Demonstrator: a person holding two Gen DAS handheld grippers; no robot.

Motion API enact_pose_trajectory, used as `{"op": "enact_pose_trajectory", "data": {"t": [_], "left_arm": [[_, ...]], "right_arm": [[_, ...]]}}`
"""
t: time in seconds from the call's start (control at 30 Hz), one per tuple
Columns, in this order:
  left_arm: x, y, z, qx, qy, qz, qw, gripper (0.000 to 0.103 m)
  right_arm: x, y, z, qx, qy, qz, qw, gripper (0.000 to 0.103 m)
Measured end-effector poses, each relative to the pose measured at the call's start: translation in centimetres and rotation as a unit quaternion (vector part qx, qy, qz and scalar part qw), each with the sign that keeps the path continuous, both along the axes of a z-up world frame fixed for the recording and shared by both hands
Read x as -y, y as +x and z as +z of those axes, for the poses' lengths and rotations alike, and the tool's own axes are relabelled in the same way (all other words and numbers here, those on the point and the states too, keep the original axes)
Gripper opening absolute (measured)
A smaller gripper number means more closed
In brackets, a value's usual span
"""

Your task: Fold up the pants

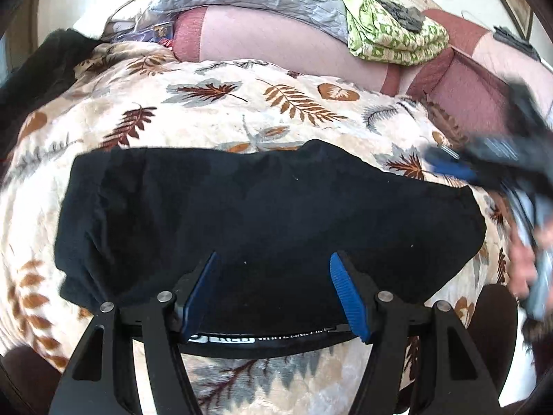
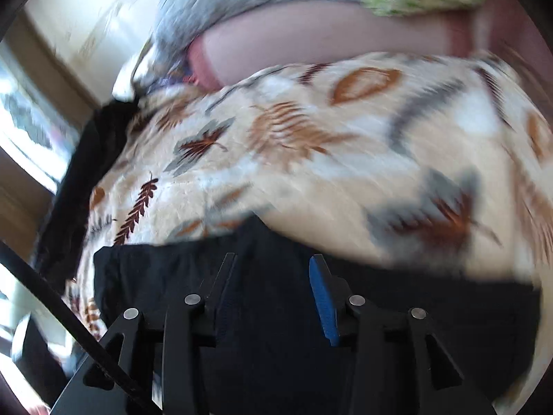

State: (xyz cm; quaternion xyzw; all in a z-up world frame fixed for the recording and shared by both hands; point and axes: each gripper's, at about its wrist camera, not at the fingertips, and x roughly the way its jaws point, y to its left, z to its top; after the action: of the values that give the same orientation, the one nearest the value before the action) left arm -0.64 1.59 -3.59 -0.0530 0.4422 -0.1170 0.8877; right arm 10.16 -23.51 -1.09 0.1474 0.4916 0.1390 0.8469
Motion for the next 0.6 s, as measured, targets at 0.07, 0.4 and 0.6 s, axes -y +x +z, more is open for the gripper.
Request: {"op": "enact_pose_trajectory", "data": {"t": [0.07, 0.4, 0.6], "left_arm": [[0.5, 0.6, 0.8, -0.001, 0.005, -0.018, 0.9998, 0.066], [14.2, 7.5, 3.3, -0.063, -0.018, -0.204, 0.9768, 0.071], [24.6, 11.7, 1.5, -0.113, -0.004, -0.288, 0.9508, 0.072]], "right_arm": [[3.6, -4.5, 0.2, 0.011, 0.017, -0.052, 0.998, 0.046], [16.4, -16.2, -3.5, -0.011, 0.099, -0.237, 0.966, 0.056], [16.7, -15.5, -5.8, -0.018, 0.126, -0.229, 0.965, 0.058]]}}
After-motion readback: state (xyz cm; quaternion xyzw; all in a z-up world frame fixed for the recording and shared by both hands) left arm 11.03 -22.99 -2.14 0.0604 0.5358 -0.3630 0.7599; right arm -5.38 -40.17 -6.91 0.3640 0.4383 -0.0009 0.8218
